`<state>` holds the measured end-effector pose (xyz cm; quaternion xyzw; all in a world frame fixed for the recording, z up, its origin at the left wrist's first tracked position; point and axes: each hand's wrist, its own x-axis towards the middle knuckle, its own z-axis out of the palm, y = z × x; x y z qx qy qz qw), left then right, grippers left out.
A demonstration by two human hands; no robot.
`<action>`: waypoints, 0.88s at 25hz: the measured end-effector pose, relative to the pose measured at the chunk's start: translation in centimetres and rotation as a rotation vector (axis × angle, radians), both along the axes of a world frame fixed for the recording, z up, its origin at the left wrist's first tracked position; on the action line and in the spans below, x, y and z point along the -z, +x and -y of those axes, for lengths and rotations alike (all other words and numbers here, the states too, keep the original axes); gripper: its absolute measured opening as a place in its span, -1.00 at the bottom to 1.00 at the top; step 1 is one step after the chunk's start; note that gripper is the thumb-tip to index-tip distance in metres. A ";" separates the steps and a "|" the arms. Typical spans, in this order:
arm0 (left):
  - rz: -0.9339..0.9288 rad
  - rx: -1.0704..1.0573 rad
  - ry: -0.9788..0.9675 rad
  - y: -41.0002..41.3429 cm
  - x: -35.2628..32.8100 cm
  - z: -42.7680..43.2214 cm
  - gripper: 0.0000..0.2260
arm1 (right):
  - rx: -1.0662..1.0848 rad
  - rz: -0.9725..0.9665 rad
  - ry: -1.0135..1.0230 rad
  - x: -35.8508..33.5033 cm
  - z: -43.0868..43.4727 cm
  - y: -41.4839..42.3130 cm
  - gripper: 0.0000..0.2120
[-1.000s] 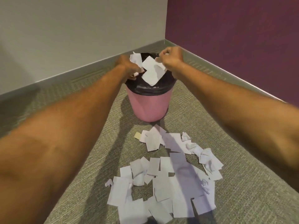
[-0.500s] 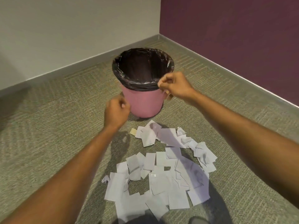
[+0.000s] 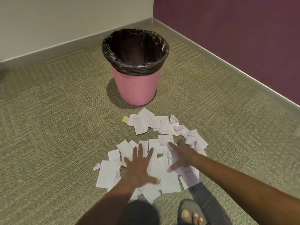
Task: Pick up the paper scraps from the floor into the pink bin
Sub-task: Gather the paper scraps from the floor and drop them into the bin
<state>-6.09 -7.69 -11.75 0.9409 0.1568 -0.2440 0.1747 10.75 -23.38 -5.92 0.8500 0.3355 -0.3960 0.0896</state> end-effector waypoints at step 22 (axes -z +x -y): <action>0.215 -0.063 -0.170 2.6 -5.0 0.6 -0.89 | -0.215 0.277 0.343 -2.5 -2.3 -2.4 -0.77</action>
